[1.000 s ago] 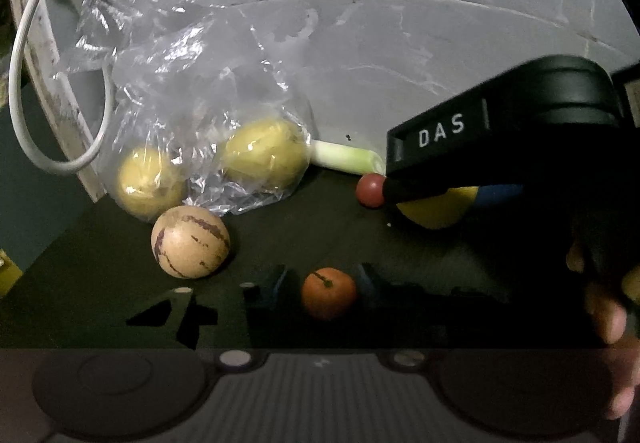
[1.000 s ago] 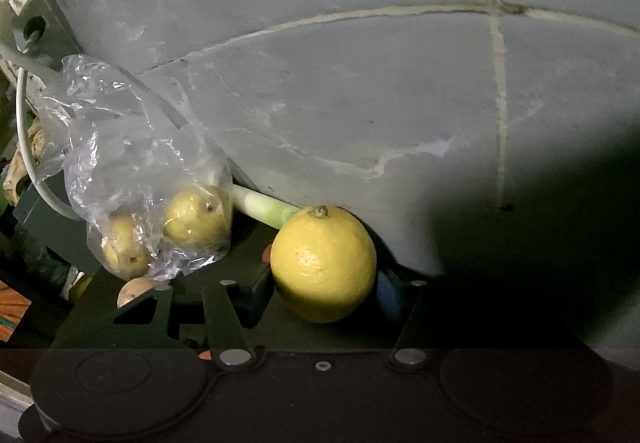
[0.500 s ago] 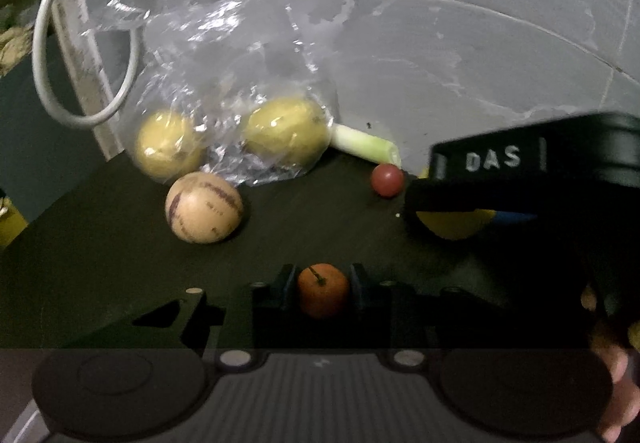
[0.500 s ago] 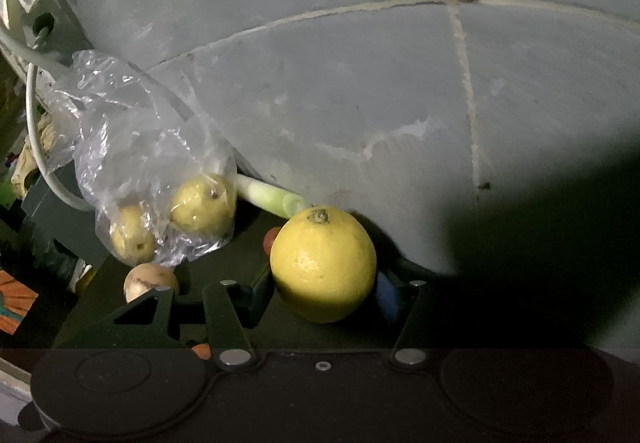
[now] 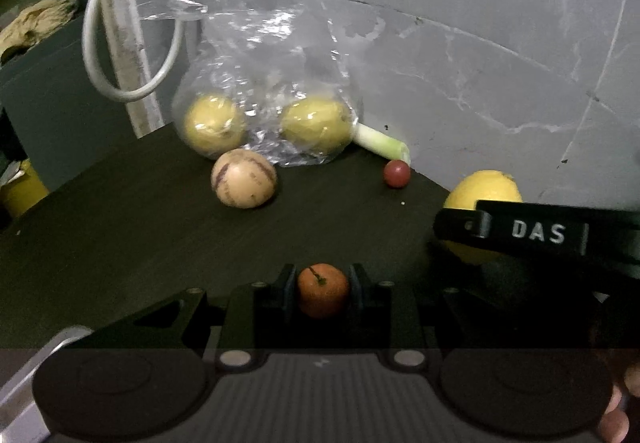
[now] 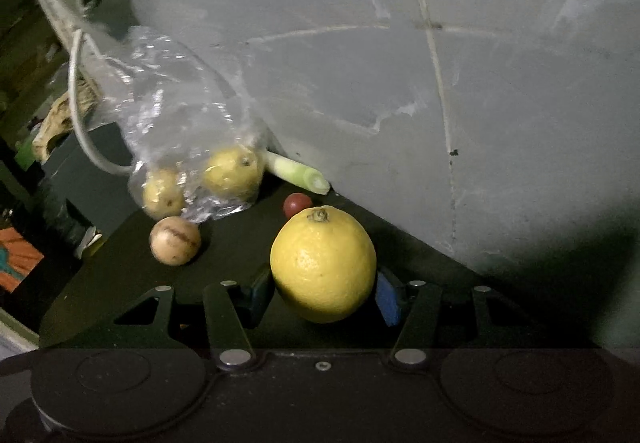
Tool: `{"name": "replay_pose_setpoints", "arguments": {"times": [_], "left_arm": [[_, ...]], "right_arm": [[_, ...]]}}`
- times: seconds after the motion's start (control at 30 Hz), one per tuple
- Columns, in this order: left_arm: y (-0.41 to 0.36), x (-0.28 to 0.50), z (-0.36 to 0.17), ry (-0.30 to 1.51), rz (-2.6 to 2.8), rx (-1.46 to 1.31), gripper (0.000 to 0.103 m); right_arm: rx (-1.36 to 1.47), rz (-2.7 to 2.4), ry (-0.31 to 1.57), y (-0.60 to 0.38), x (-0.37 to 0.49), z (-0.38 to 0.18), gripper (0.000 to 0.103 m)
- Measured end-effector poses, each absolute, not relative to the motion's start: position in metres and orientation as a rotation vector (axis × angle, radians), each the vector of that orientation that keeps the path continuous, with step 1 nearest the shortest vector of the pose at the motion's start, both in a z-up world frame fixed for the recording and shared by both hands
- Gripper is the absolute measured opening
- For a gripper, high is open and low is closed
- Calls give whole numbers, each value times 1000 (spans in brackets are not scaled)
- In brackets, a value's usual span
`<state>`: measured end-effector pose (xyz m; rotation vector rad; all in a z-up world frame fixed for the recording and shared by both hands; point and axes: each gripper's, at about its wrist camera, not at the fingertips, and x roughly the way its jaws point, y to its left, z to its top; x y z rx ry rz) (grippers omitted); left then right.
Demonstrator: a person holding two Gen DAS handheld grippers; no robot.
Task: Organize fruits
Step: 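Grasp the yellow lemon with the right tool while the left tool grasps the small tangerine, then carry the lemon and tangerine over the metal tray with both tools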
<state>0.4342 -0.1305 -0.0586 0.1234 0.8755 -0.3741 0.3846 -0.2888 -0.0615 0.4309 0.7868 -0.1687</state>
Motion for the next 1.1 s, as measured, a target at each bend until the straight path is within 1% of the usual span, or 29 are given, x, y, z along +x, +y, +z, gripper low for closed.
{"name": "replay_pose_setpoints", "arguments": {"times": [0.37, 0.7, 1.1], "left_arm": [[-86, 394, -28, 845, -294, 34, 30], [-35, 345, 0, 808, -223, -39, 30], [30, 282, 7, 816, -131, -133, 30]], "right_arm": [[367, -61, 740, -257, 344, -32, 55], [327, 61, 749, -208, 306, -15, 55], [234, 211, 801, -145, 262, -11, 55]]}}
